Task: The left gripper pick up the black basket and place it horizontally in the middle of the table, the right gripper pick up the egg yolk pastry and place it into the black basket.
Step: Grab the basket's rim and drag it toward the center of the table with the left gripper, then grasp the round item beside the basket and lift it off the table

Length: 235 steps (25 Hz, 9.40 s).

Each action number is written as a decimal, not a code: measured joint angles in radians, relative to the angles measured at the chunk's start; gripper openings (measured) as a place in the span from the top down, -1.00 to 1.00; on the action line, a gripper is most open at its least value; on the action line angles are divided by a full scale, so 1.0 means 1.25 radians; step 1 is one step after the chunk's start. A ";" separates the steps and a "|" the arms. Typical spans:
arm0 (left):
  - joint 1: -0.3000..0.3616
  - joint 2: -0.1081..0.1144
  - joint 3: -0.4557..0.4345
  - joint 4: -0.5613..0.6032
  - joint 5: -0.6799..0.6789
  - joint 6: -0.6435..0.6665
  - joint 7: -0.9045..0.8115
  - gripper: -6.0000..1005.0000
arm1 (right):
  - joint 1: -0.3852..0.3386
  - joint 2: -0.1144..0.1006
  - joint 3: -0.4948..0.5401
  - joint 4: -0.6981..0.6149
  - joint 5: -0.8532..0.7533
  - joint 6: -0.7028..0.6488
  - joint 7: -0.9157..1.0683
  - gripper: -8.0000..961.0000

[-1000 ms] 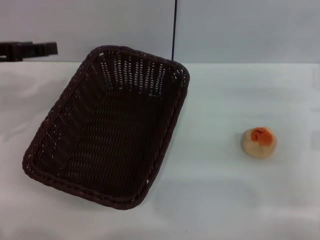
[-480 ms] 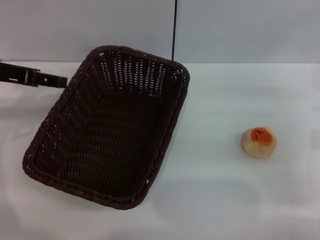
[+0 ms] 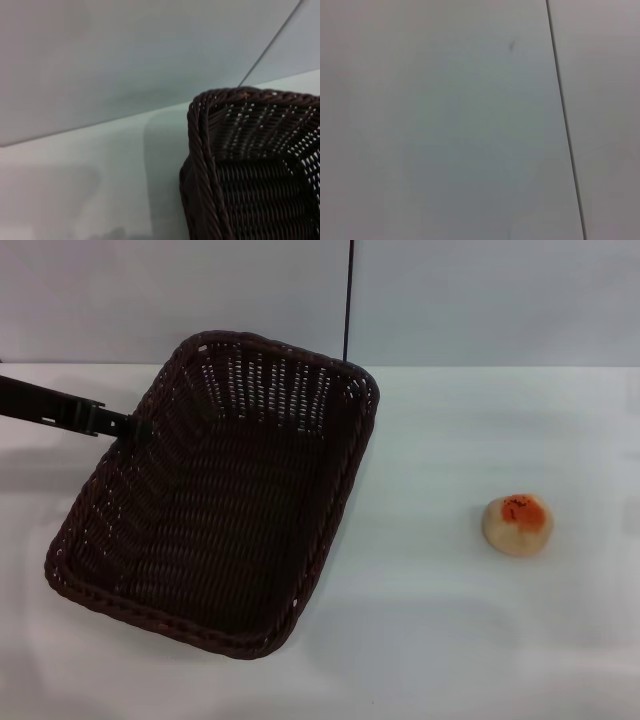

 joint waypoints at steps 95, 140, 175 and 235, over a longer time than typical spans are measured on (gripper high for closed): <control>-0.463 0.049 -0.150 -0.355 -0.022 0.320 0.467 0.61 | -0.021 0.005 0.001 -0.002 0.007 -0.003 0.009 -0.28; -0.577 0.021 -0.068 -0.490 0.043 0.070 0.530 0.56 | -0.031 0.002 -0.004 -0.006 0.002 -0.021 0.009 -0.28; -0.546 0.018 -0.074 -0.490 0.044 0.061 0.541 0.45 | -0.041 0.003 -0.010 0.000 0.000 -0.040 0.009 -0.28; 0.076 0.003 -0.284 -0.407 -1.046 -0.230 0.771 -0.03 | -0.064 0.003 -0.021 0.029 -0.009 -0.036 0.001 -0.28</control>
